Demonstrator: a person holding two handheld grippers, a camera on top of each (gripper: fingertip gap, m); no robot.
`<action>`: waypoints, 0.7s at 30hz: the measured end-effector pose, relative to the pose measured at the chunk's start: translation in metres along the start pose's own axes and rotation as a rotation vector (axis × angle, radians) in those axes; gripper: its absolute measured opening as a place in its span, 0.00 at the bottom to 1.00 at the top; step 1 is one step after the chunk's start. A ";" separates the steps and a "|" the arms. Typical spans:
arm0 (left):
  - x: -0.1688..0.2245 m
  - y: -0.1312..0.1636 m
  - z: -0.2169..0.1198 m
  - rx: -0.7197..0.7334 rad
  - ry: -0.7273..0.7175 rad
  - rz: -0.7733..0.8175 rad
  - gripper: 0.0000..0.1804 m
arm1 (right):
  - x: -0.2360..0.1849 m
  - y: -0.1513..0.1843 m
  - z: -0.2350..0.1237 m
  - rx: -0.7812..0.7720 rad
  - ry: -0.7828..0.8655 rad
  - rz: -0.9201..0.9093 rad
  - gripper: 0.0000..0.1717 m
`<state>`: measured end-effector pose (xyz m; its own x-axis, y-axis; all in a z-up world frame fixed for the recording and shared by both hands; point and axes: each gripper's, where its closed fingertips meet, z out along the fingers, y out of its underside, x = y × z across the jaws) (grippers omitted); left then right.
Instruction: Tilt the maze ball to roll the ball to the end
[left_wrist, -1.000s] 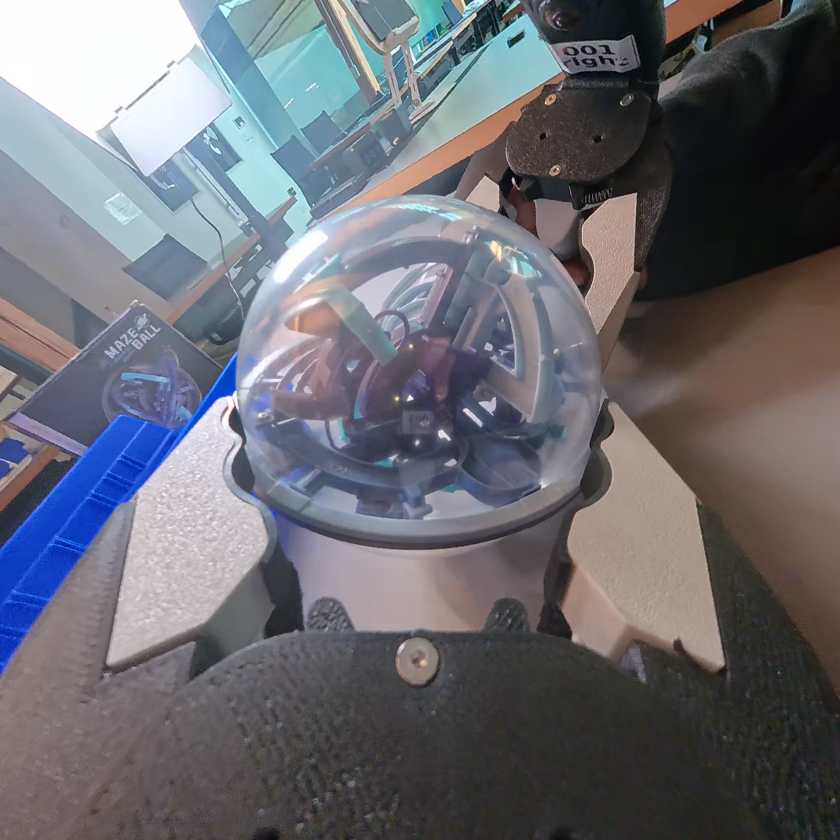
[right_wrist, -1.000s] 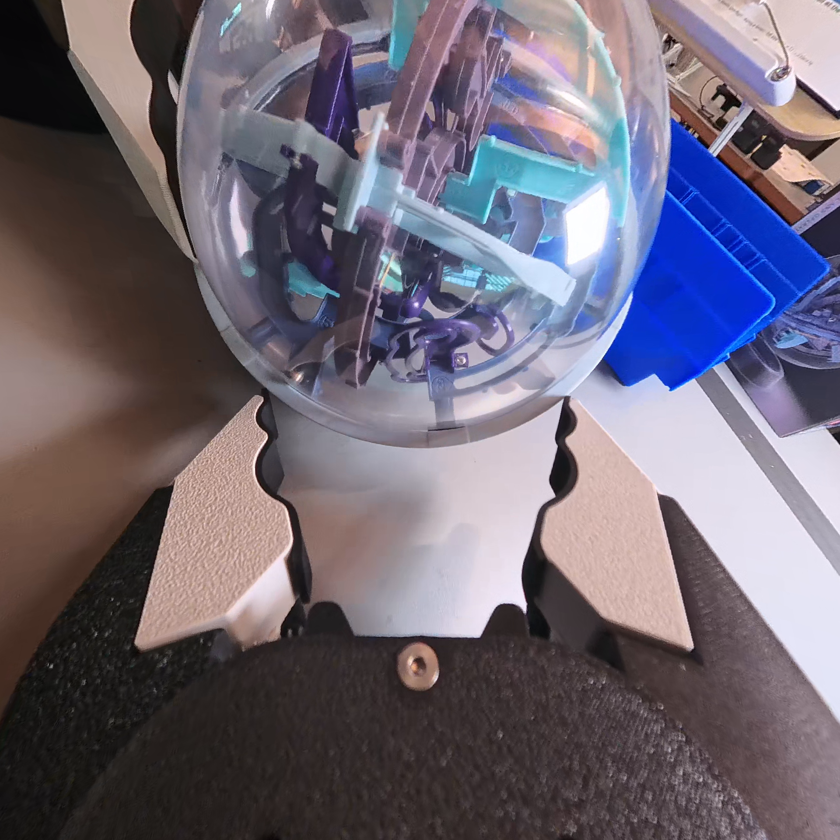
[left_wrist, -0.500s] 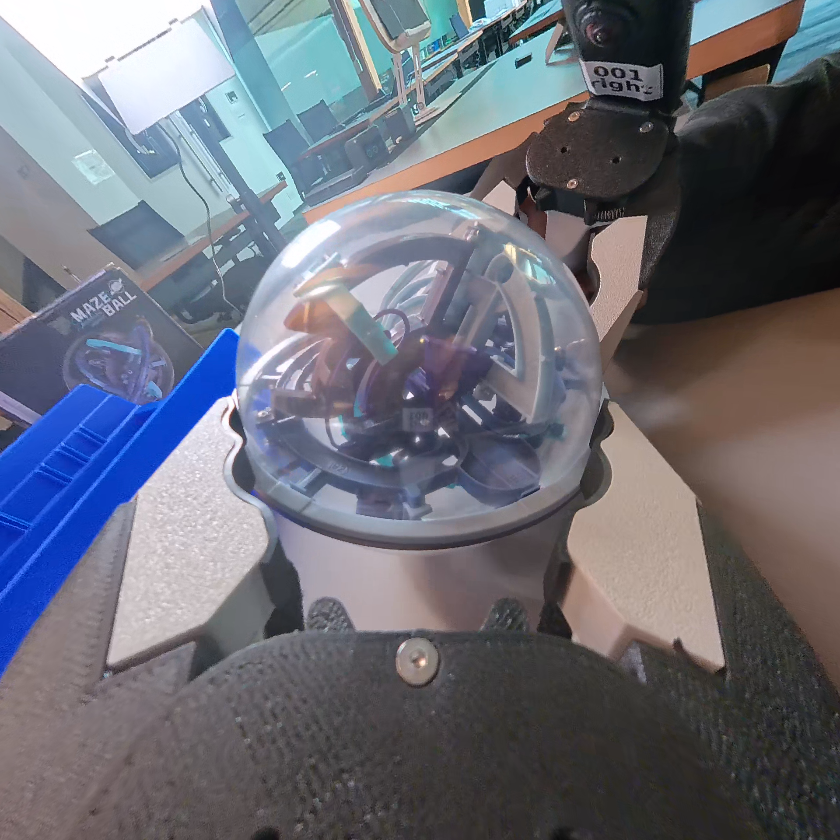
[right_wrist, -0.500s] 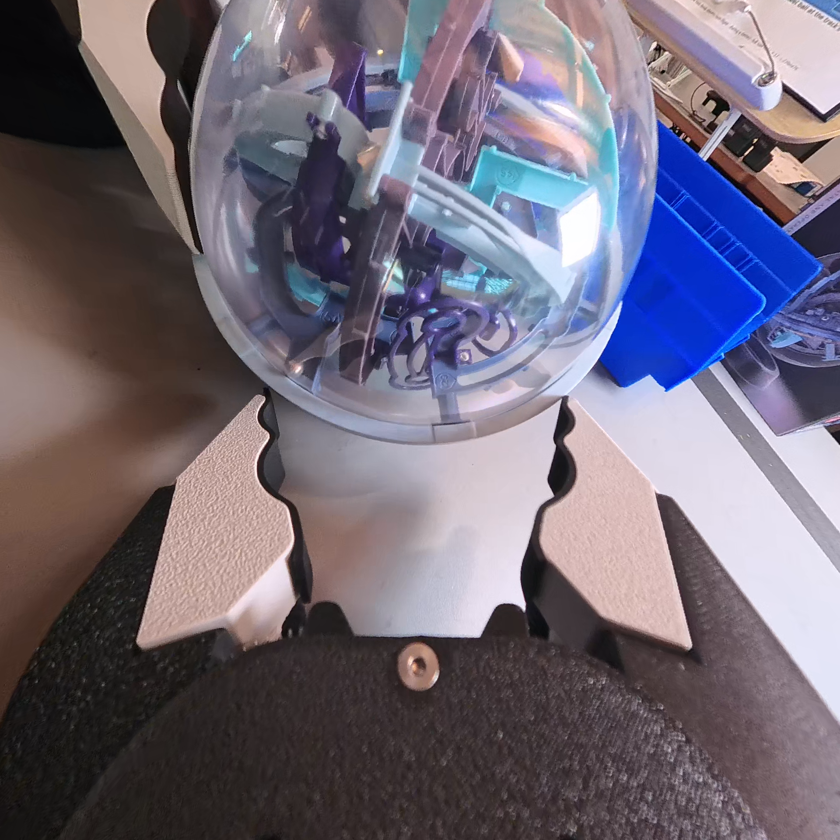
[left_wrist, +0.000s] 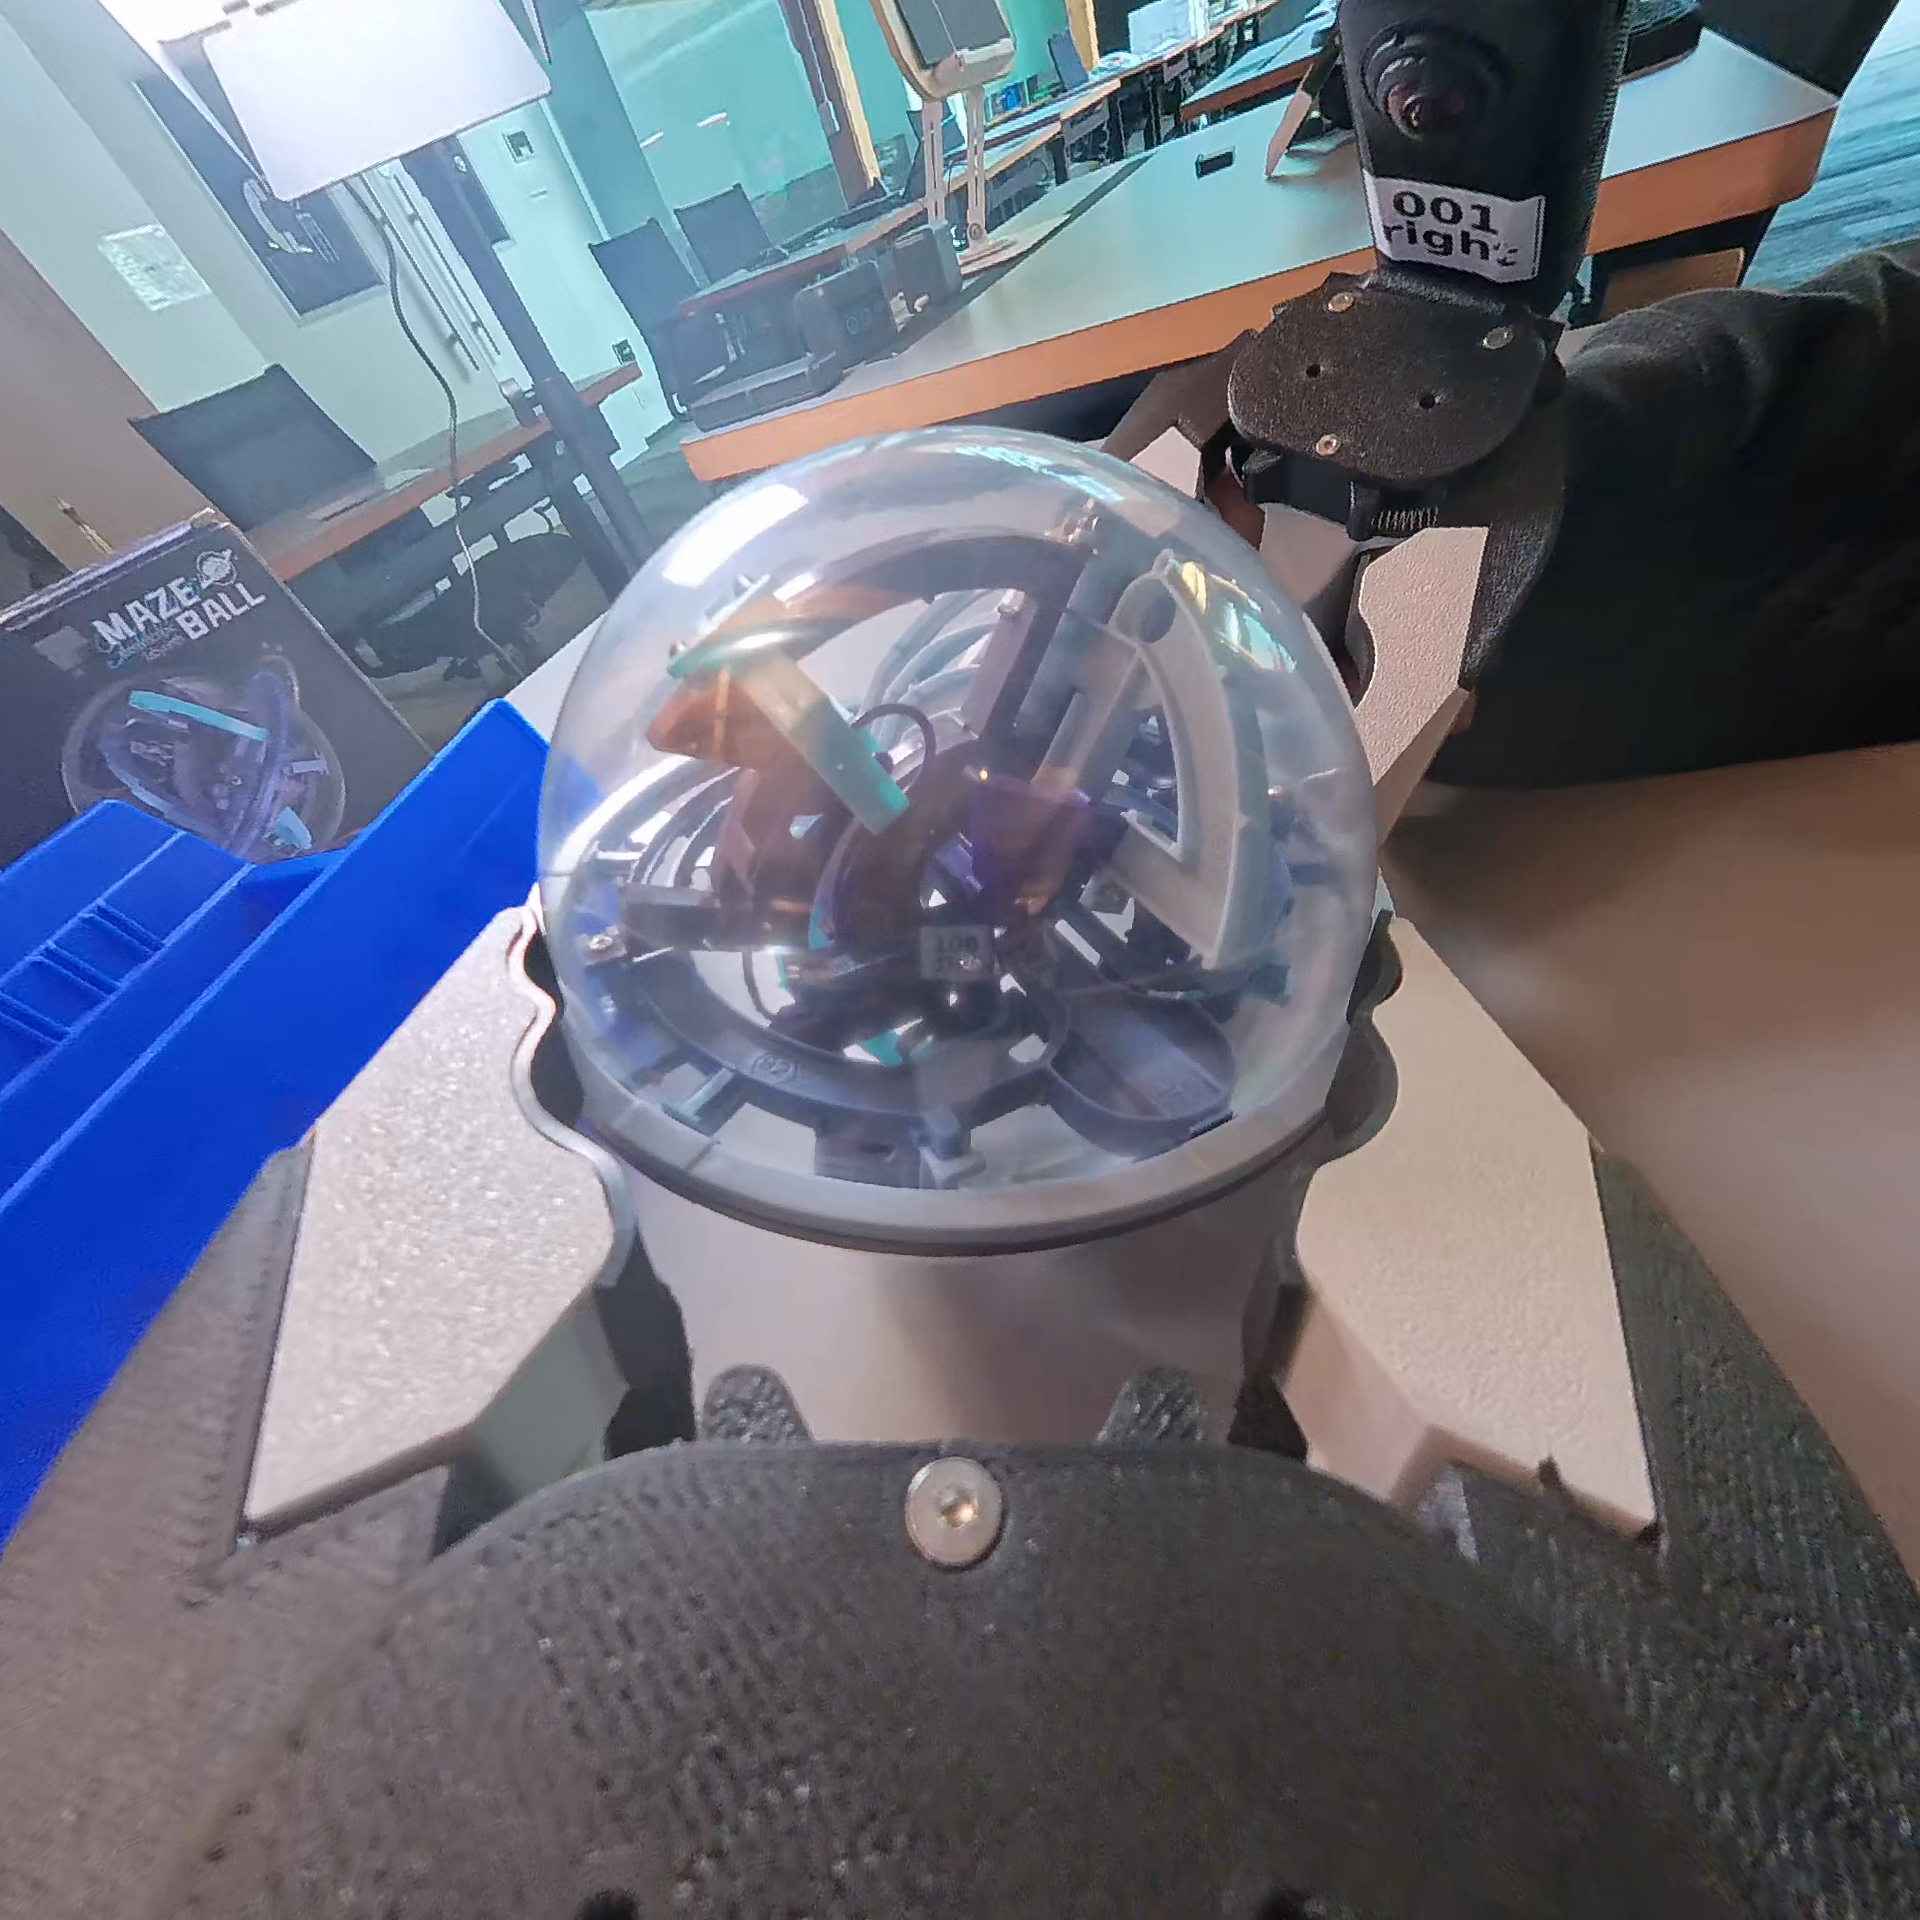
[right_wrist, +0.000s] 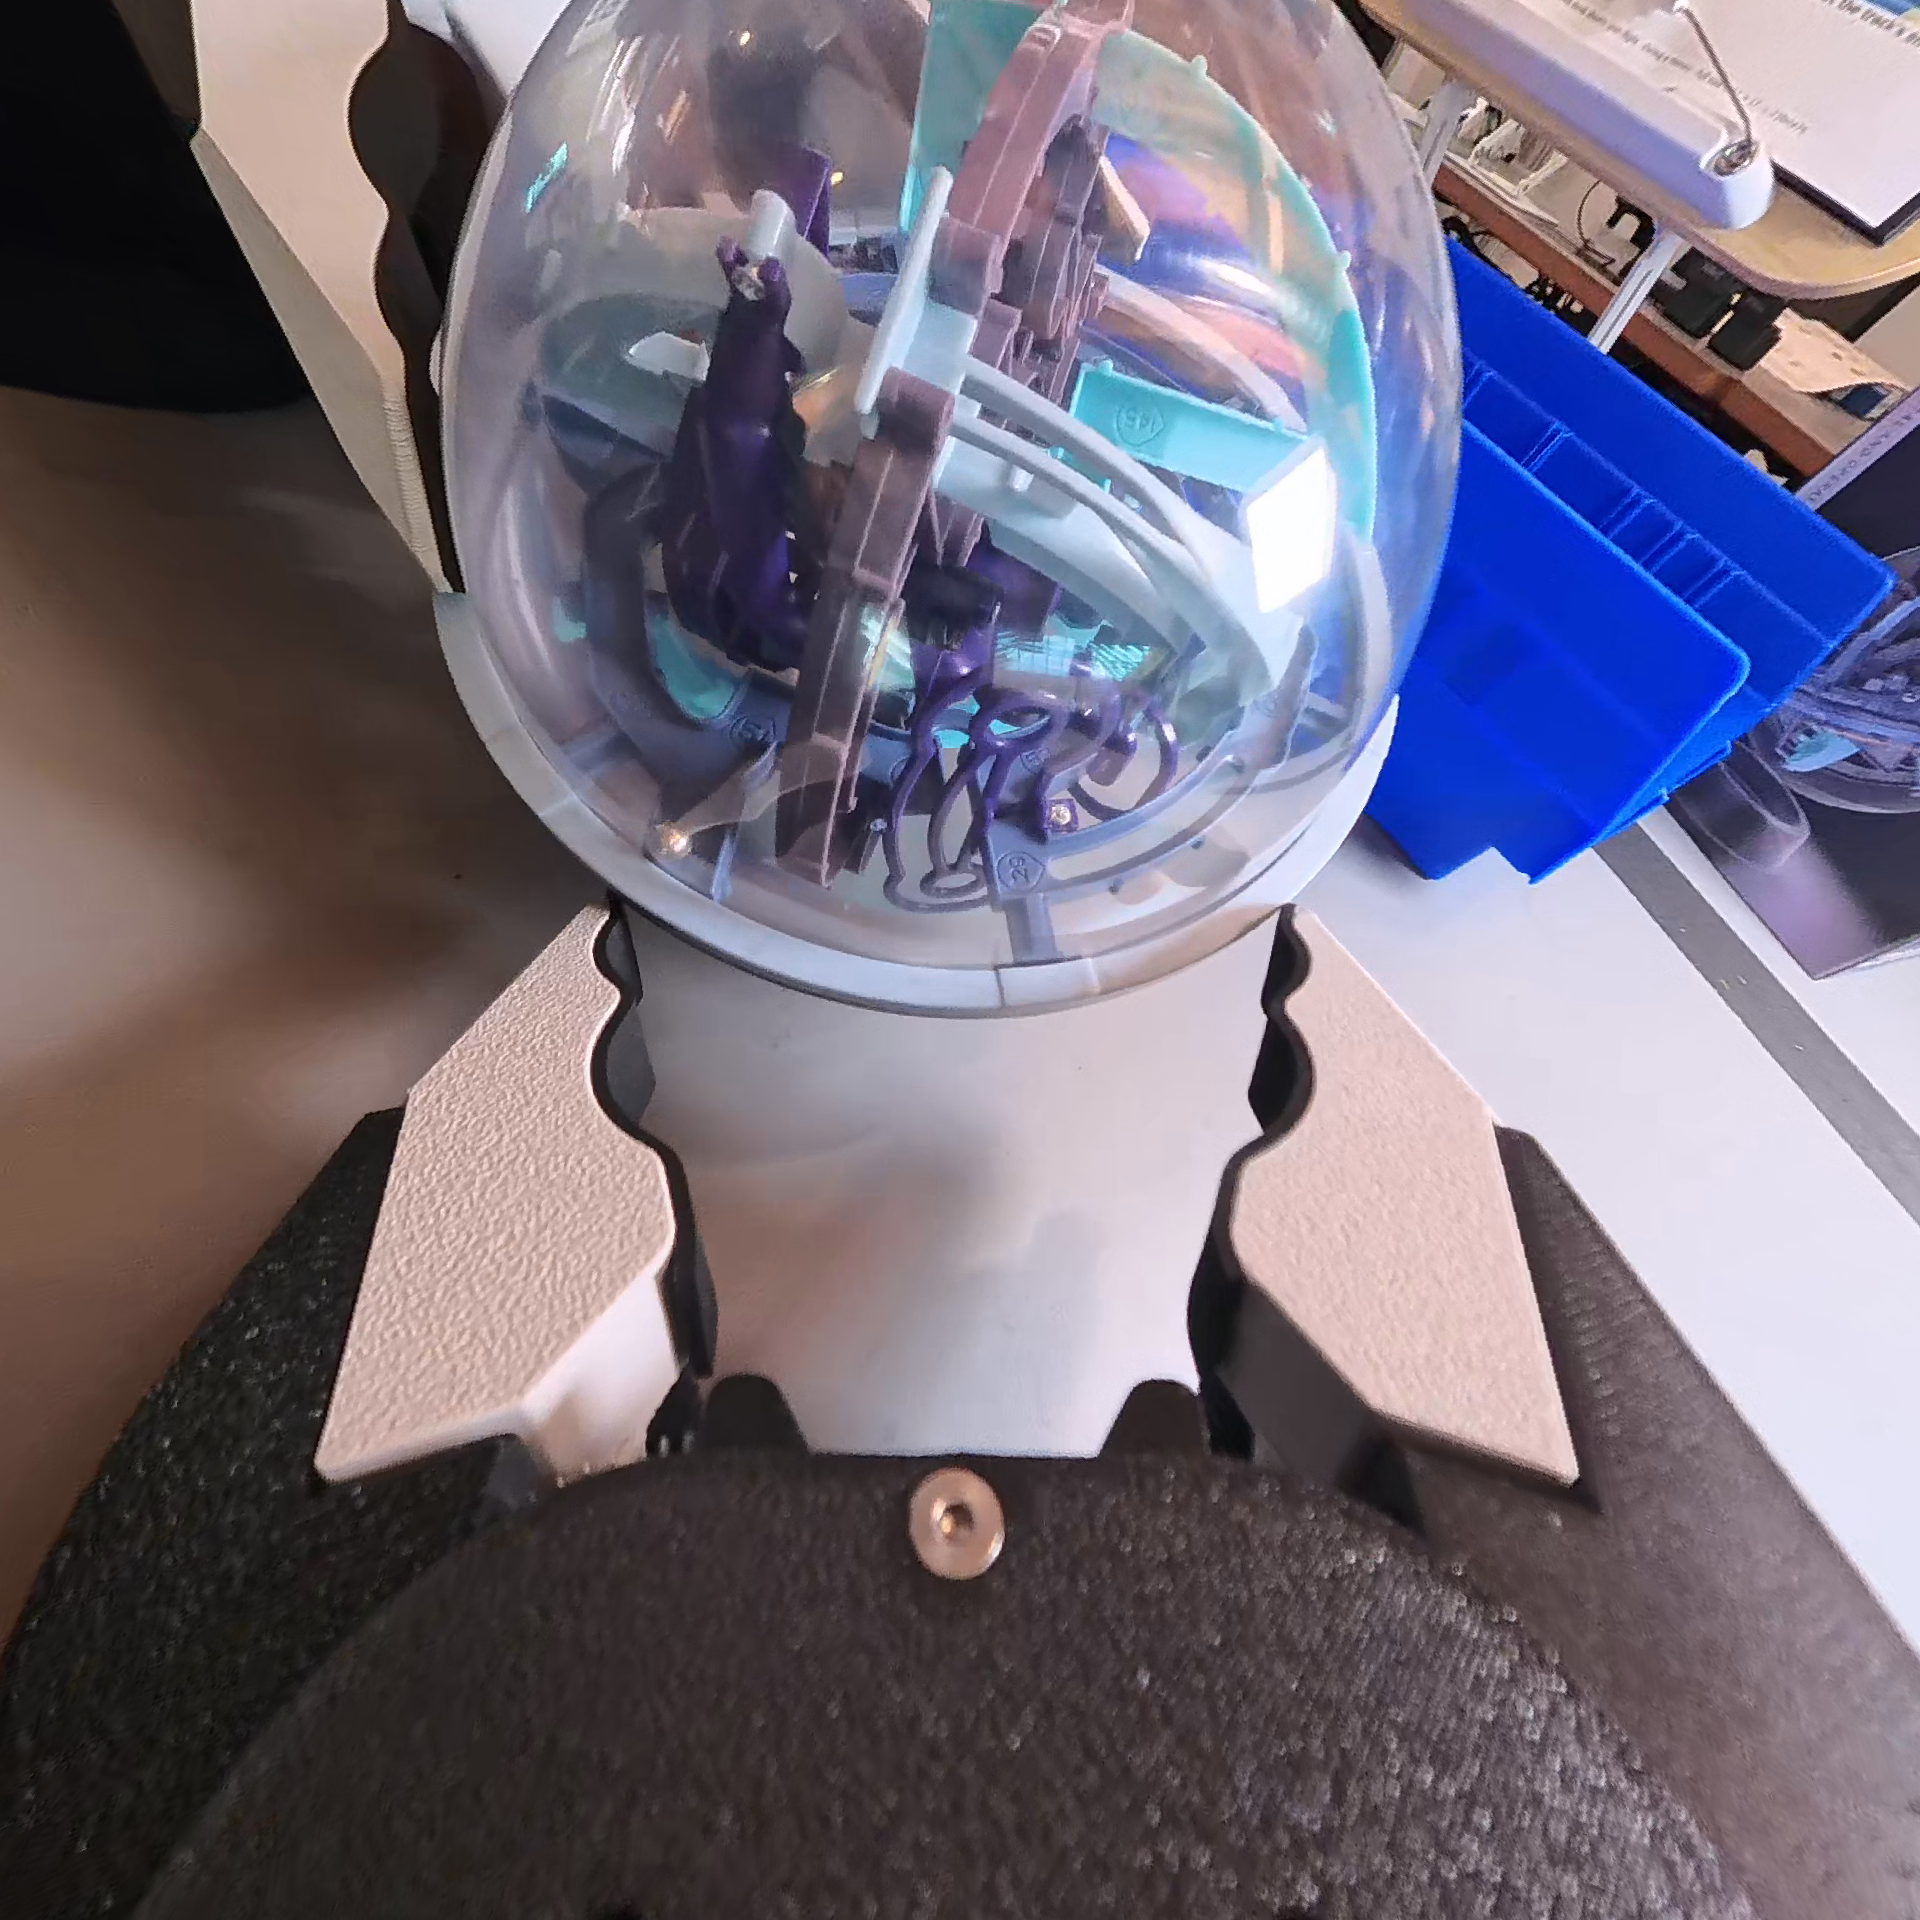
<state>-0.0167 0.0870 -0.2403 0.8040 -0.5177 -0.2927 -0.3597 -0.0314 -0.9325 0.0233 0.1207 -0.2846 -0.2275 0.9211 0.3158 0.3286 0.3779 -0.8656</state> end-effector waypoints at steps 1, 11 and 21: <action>0.000 0.000 0.000 0.000 0.000 -0.001 0.81 | 0.000 0.000 0.000 0.000 0.000 0.000 0.68; -0.001 0.001 0.001 -0.011 0.003 -0.057 0.81 | 0.002 0.000 -0.001 0.002 0.007 0.007 0.68; 0.000 0.000 0.002 -0.013 -0.004 -0.046 0.81 | 0.002 0.000 0.000 0.002 0.010 0.008 0.67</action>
<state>-0.0158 0.0881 -0.2408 0.8216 -0.5121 -0.2504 -0.3283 -0.0659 -0.9423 0.0232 0.1229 -0.2837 -0.2152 0.9251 0.3128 0.3288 0.3703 -0.8688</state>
